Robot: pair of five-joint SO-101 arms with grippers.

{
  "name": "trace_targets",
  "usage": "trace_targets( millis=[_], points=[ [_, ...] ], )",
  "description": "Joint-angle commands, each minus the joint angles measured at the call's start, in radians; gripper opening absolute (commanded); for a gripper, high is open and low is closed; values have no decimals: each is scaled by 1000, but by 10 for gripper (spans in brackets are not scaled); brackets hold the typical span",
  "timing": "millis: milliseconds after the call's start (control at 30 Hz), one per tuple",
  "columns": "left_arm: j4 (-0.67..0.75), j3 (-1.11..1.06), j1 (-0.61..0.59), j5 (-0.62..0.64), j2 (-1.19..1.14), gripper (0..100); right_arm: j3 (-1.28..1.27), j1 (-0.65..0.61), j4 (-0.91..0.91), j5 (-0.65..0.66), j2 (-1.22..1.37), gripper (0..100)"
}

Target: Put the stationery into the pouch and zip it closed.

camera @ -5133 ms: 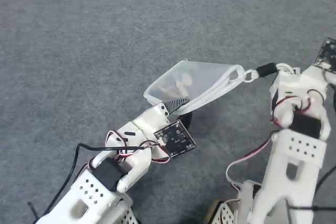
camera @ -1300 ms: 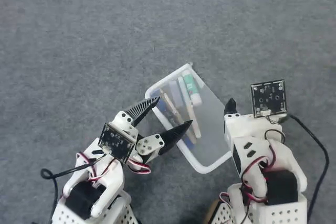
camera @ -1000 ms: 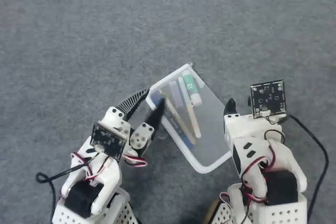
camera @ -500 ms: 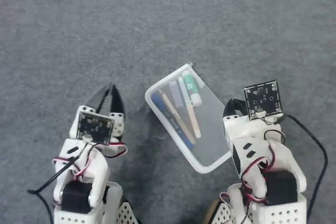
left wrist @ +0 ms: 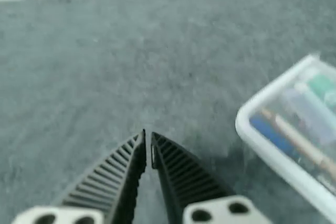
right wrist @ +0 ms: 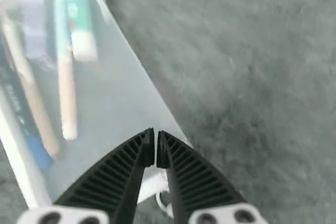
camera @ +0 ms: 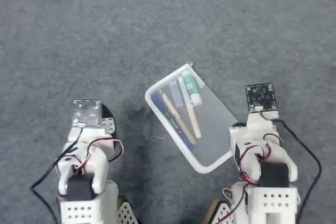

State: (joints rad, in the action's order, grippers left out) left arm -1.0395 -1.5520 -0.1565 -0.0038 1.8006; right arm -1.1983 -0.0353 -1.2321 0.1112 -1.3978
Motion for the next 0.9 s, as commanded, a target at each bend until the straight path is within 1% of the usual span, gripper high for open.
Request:
trace_targets(
  millis=[0, 133, 300, 433, 600, 667, 800, 867],
  points=[
    [-3, -39, -8, 20, 21, 12, -35, 21, -4, 14, -27, 7],
    [32, -77, -8, 17, 21, 12, -98, 15, -2, 11, -27, 7],
    [34, -117, -6, 17, 21, 12, -176, 24, 5, -126, -27, 7],
    [29, -134, -8, 17, 20, 12, -241, 58, 61, -161, -27, 7],
    [-118, -134, -2, 17, 20, 12, -417, 53, 176, -163, -27, 7],
    [-155, -134, -3, 20, 20, 12, -420, 61, 193, -161, -27, 7],
    [-176, -134, -8, 17, 18, 12, -419, 61, 191, -161, -27, 7],
    [-209, -134, -8, 17, 18, 12, -419, 61, 191, -161, -27, 7]
  ],
)
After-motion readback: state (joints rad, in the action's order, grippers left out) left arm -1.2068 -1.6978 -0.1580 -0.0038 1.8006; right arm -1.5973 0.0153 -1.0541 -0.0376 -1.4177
